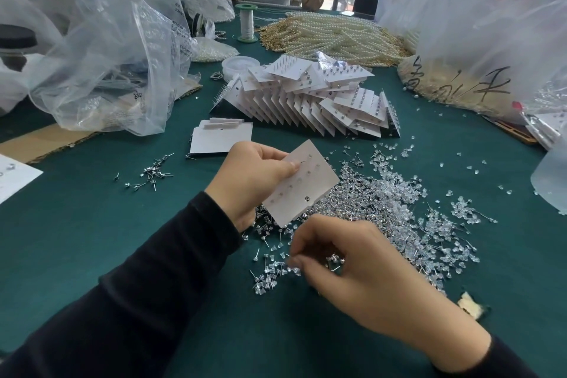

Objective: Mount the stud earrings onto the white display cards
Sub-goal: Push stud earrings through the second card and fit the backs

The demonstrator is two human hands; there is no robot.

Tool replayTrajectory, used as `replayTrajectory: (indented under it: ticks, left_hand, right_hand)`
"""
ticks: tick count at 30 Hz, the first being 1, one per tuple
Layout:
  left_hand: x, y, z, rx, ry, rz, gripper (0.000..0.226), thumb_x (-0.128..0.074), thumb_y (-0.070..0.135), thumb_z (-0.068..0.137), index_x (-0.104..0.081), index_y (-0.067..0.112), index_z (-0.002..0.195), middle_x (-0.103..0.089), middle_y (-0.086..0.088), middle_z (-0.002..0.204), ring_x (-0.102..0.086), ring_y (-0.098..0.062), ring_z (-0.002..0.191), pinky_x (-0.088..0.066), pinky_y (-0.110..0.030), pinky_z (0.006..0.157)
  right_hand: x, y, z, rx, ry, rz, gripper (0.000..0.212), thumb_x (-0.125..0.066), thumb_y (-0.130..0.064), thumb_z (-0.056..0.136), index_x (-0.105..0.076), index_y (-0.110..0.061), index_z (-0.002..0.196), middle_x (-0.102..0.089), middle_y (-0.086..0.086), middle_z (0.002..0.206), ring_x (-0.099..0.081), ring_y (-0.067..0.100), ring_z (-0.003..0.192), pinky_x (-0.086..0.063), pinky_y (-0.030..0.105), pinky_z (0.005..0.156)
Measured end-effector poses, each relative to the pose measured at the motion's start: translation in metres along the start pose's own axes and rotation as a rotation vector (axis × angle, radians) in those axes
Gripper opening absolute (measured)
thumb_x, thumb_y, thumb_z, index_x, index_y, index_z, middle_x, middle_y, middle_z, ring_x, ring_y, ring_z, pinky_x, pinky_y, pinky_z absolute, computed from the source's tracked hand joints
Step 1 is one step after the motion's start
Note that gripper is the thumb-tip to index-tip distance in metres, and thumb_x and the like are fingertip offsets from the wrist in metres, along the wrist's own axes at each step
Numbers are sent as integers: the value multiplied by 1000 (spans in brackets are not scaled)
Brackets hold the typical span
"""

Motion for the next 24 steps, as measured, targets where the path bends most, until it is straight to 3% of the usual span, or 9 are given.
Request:
replayTrajectory:
  ticks: [4,7,11,14,24]
  left_hand:
    - [-1,0,-2,2,1,-5,11,-64,3,81,-65,8,71,-65,-6,64,-60,-9,47,-45,-17,42]
    - [-2,0,-3,-6,1,20,11,-64,3,81,-65,9,71,-66,-6,68,-61,-15,57,-47,-22,49]
    - [-10,1,-6,-24,-37,65,8,-65,4,80,-66,8,73,-67,-5,71,-61,-14,61,-49,-21,50]
    - [-17,4,-11,-75,-66,116,4,-65,5,80,-68,6,78,-69,-7,75,-61,-15,62,-49,-18,49]
    - [-28,15,-24,-180,-84,168,9,-67,6,79,-69,10,72,-69,-13,73,-59,-18,61,-47,-26,58]
  right_hand:
    - [7,3,0,-15,94,126,12,-62,-6,78,-61,-18,79,-69,-6,73,-66,11,68,-53,27,66]
    - [31,13,-2,-62,271,176,19,-70,-2,77,-65,-19,81,-72,-7,73,-68,10,70,-55,25,67]
    - [71,5,-12,7,595,-110,12,-75,-3,73,-70,-14,75,-68,-7,71,-64,9,66,-53,26,64]
    - [82,-8,-17,97,750,-292,5,-75,-3,74,-72,-7,76,-63,3,76,-59,12,68,-49,23,63]
    - [76,-3,-11,114,772,-339,3,-73,0,74,-73,-3,74,-62,5,76,-57,11,66,-45,14,64]
Point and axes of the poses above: each hand's wrist, its own z-axis towards the middle knuckle, its own x-axis out of the back of the hand, y = z × x, the point moved 10 cm from there along z, towards the middle knuckle
